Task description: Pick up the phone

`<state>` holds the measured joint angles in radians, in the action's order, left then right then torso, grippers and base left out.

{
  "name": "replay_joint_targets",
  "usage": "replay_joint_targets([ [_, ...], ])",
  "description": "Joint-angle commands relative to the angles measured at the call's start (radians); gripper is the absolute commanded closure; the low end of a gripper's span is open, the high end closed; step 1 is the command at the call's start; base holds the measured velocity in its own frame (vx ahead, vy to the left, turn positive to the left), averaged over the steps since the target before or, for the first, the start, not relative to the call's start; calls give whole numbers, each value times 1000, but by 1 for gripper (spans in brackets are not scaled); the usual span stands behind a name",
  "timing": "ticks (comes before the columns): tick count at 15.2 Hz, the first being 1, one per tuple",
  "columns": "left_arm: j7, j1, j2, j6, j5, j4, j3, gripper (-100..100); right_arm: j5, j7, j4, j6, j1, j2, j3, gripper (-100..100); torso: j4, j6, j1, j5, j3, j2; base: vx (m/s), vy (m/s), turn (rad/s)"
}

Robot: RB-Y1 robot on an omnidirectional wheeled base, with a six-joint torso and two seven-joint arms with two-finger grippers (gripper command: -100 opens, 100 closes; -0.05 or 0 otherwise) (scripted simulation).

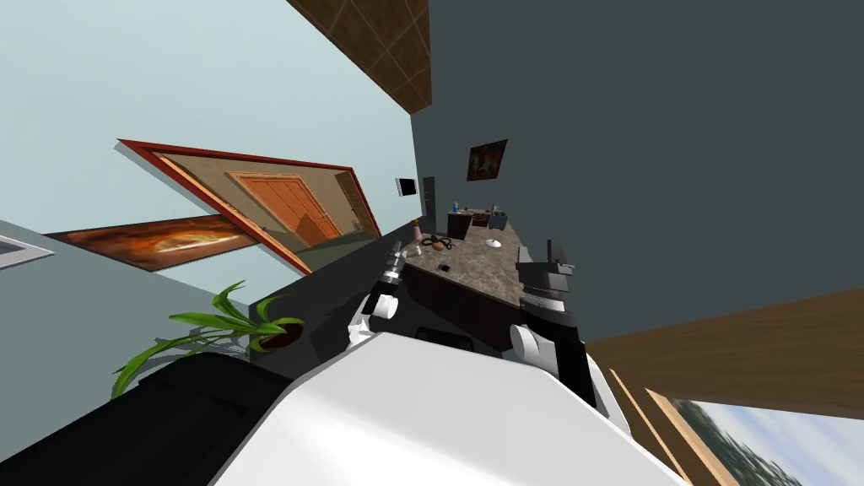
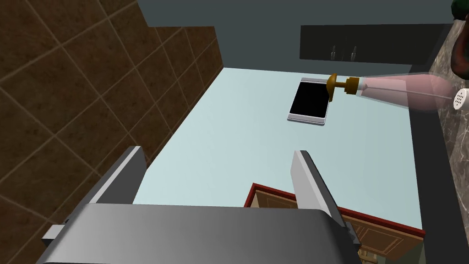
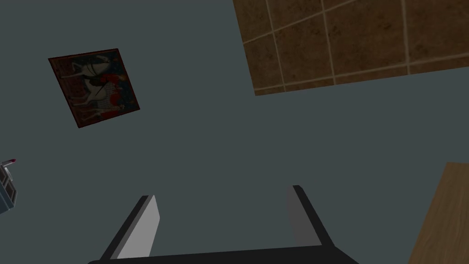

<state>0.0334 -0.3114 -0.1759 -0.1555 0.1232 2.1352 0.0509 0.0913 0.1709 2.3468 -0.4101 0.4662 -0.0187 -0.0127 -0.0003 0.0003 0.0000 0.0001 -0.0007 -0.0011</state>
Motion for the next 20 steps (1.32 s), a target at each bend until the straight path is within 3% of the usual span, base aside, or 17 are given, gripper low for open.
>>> replay_joint_targets([
  [1, -5, 50, -11, 50, 22, -50, 12, -100, 0, 0, 0, 0, 0, 0, 0, 0, 0, 0, 0, 0, 0, 0, 3, -1, -18],
  [4, -12, 108, -21, 107, 41, -114, 19, -100, 0, 0, 0, 0, 0, 0, 0, 0, 0, 0, 0, 0, 0, 0, 3, -1, -17],
  [5, -12, 108, -21, 111, 41, -114, 19, -100, 0, 0, 0, 0, 0, 0, 0, 0, 0, 0, 0, 0, 0, 0, 0, 0, 0],
  [6, -18, 151, -30, 142, 62, -158, 25, -100, 0, 0, 0, 0, 0, 0, 0, 0, 0, 0, 0, 0, 0, 0, 2, -1, -11],
  [8, -18, 157, -30, 161, 62, -162, 25, -100, 0, 0, 0, 0, 0, 0, 0, 0, 0, 0, 0, 0, 0, 0, 1, 0, -8],
  [9, -26, 202, -37, 199, 83, -206, 32, -100, 0, 0, 0, 0, 0, 0, 0, 0, 0, 0, 0, 0, 0, 0, 1, 0, -13],
  [13, -33, 261, -44, 268, 105, -264, 39, -100, 0, 0, 0, 0, 0, 0, 0, 0, 0, 0, 0, 0, 0, 0, 1, -1, -16],
  [15, -41, 312, -50, 324, 128, -307, 46, -100, 0, 0, 0, 0, 0, 0, 0, 0, 0, 0, 0, 0, 0, 0, 1, -1, -16],
  [16, -41, 315, -50, 325, 128, -318, 46, -100, 0, 0, 0, 0, 0, 0, 0, 0, 0, 0, 0, 0, 0, 0, 0, 0, 0],
  [17, -49, 348, -55, 366, 151, -341, 54, -100, 0, 0, 0, 0, 0, 0, 0, 0, 0, 0, 0, 0, 0, 0, 1, -1, -17],
  [19, -49, 370, -55, 382, 151, -373, 54, -100, 0, 0, 0, 0, 0, 0, 0, 0, 0, 0, 0, 0, 0, 0, 0, 0, -8],
  [20, -57, 405, -59, 421, 175, -399, 62, -100, 0, 0, 0, 0, 0, 0, 0, 0, 0, 0, 0, 0, 0, 0, 1, -1, -14],
])
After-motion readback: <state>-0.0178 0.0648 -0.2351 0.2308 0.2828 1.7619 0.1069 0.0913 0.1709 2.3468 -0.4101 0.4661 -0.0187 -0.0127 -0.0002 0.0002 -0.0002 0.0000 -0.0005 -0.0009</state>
